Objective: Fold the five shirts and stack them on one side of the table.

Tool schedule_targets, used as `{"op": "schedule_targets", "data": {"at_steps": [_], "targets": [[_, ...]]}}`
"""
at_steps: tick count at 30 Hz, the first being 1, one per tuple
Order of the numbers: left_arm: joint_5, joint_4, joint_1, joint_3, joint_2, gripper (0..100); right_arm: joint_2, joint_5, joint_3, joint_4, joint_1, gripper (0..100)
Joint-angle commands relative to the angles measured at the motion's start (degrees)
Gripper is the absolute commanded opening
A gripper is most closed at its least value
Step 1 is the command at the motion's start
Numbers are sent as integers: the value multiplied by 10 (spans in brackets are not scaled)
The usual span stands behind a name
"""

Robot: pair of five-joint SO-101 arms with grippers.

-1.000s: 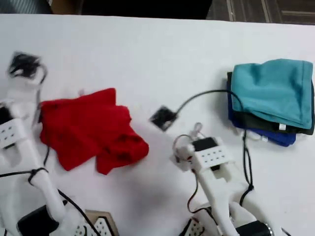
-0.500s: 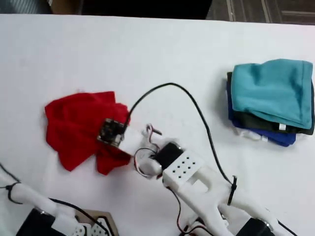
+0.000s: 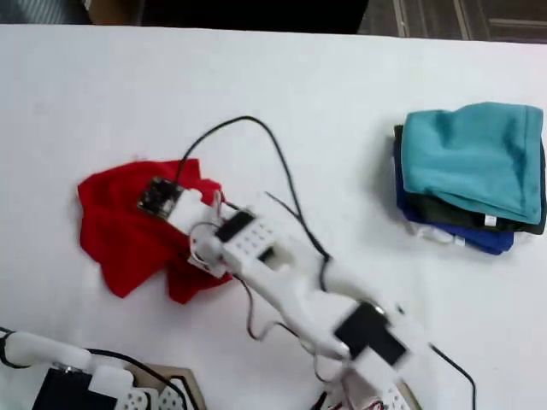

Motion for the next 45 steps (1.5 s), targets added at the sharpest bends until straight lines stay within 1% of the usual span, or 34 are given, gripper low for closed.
{"op": "schedule_targets", "data": {"at_steps": [1, 2, 3, 4, 5, 7, 10, 12, 15, 18, 22, 23, 24, 27, 28, 30, 32, 34, 36, 38, 41, 45], "targets": [[8, 11, -4, -2, -22, 245, 57, -2, -91, 46, 21, 73], [8, 11, -4, -2, -22, 245, 61, -4, -105, 56, 37, 0], [8, 10, -4, -2, -21, 245, 62, -2, -118, 65, 57, 30], [7, 8, -2, -2, -19, 245, 62, -1, -131, 75, 80, 40], [7, 7, -1, -2, -19, 245, 61, -1, -147, 85, 107, 17], [6, 6, 3, -1, -18, 245, 54, 4, -192, 115, 166, 22], [5, 6, 19, 0, -18, 245, 33, 48, -268, 176, 250, 21], [7, 6, 35, 0, -18, 245, 24, 76, -318, 214, 292, 21], [9, 11, 63, 0, -18, 245, 22, 98, -374, 252, 330, 21], [9, 11, 89, 8, -18, 245, 22, 100, -389, 264, 338, 22], [9, 10, 114, 29, -18, 245, 16, 98, -393, 269, 327, 29], [9, 9, 116, 32, -18, 245, 15, 100, -400, 280, 327, 49], [9, 6, 117, 35, -18, 245, 10, 100, -412, 293, 327, 85], [9, 6, 117, 35, -18, 245, -17, 101, -446, 363, 322, 239], [9, 6, 118, 34, -18, 245, -30, 101, -451, 393, 313, 270], [9, 5, 119, 33, -18, 245, -54, 101, -441, 442, 275, 261], [9, 5, 122, 33, -18, 245, -74, 101, -404, 460, 237, 207], [9, 5, 128, 33, -18, 245, -88, 98, -343, 451, 200, 139], [9, 5, 131, 35, -18, 245, -97, 96, -271, 422, 158, 87], [9, 5, 132, 35, -18, 245, -107, 87, -201, 378, 117, 74], [9, 5, 134, 36, -18, 245, -107, 48, -121, 307, 67, 96], [9, 5, 133, 34, -18, 245, -83, 44, -34, 210, 29, 200]]}}
